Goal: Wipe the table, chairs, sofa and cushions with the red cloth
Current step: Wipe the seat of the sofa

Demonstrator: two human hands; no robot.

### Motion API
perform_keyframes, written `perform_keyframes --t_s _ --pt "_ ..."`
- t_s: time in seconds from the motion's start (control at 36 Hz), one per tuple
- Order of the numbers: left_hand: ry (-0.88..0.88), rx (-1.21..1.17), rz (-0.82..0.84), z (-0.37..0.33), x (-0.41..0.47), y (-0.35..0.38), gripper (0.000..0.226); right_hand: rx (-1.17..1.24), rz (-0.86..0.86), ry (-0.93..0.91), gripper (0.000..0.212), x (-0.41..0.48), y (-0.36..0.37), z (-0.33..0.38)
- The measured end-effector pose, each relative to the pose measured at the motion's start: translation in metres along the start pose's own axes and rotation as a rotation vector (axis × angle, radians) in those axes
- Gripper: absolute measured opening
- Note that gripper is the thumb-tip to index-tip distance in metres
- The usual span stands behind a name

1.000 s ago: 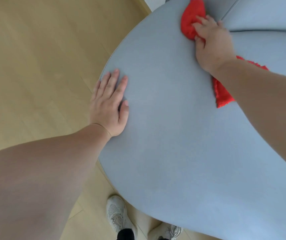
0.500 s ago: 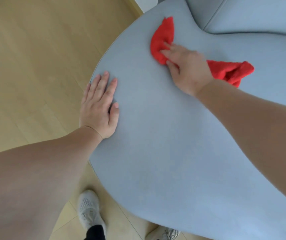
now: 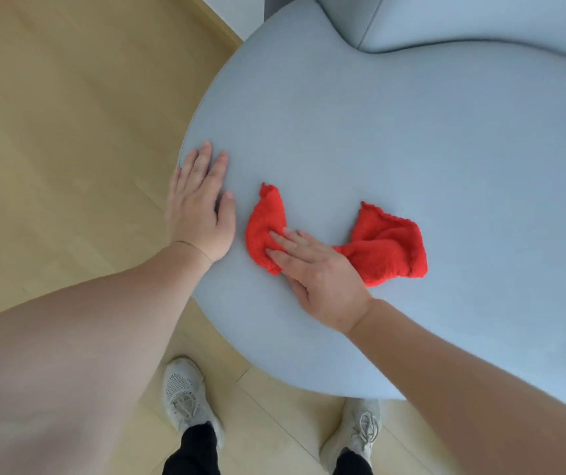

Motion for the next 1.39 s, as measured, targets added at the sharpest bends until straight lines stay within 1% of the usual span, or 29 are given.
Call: perform_keyframes --t_s 0.08,0.19,0.39,0.56,0.61,0.78,0.89,1.03,1.06,1.11,1.17,1.28,1.39 --pt "0.0 -0.137 0.045 0.004 0.0 -0.014 0.05 -0.042 -0.003 -0.051 0.033 -0.023 0.011 0.026" --pt "-0.132 -0.126 0.077 0.04 -0.006 -0.036 0.044 -0.174 0.074 -0.214 0.039 -0.034 0.033 0.057" --pt "-0.208 -0.097 0.096 0.1 -0.036 -0.071 0.041 -0.373 0.17 -0.365 0.039 0.031 0.054 0.073" --pt "-0.219 -0.092 0.082 0.125 -0.034 -0.09 0.038 -0.392 0.173 -0.37 0.039 0.062 0.054 0.068" --pt "-0.211 -0.081 0.087 0.129 -0.028 -0.093 0.037 -0.385 0.156 -0.351 0.039 0.075 0.051 0.064" --pt "-0.29 -0.093 0.106 0.139 -0.015 -0.086 0.037 -0.304 0.11 -0.314 0.038 0.117 0.038 0.042" --pt "-0.327 -0.085 0.098 0.136 -0.005 -0.076 0.037 -0.251 0.062 -0.24 0.036 0.14 0.025 0.022" --pt "-0.388 -0.108 0.062 0.122 0.019 -0.066 0.037 -0.269 0.042 -0.226 0.034 0.166 0.009 -0.007" --pt "-0.392 -0.117 0.046 0.118 0.024 -0.065 0.036 -0.283 0.048 -0.189 0.034 0.173 0.003 -0.02" --pt "-0.401 -0.134 0.025 0.111 0.033 -0.062 0.036 -0.299 0.054 -0.05 0.036 0.189 -0.017 -0.054" --pt "-0.397 -0.141 0.024 0.105 0.043 -0.059 0.037 -0.31 0.015 0.067 0.036 0.202 -0.04 -0.093" --pt "-0.407 -0.154 0.018 0.096 0.068 -0.057 0.037 -0.318 -0.048 0.144 0.031 0.218 -0.07 -0.148" --pt "-0.403 -0.143 0.019 0.091 0.082 -0.054 0.037 -0.276 -0.102 0.158 0.03 0.225 -0.07 -0.167"
Point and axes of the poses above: each hand's wrist, its own x-axis towards the middle knuckle, its own y-axis out of the palm, z = x × y, the point moved 4 cm from there along x, towards the middle knuckle, and after that the axes turned 8 degrees about -y, right-handed, at the moved point
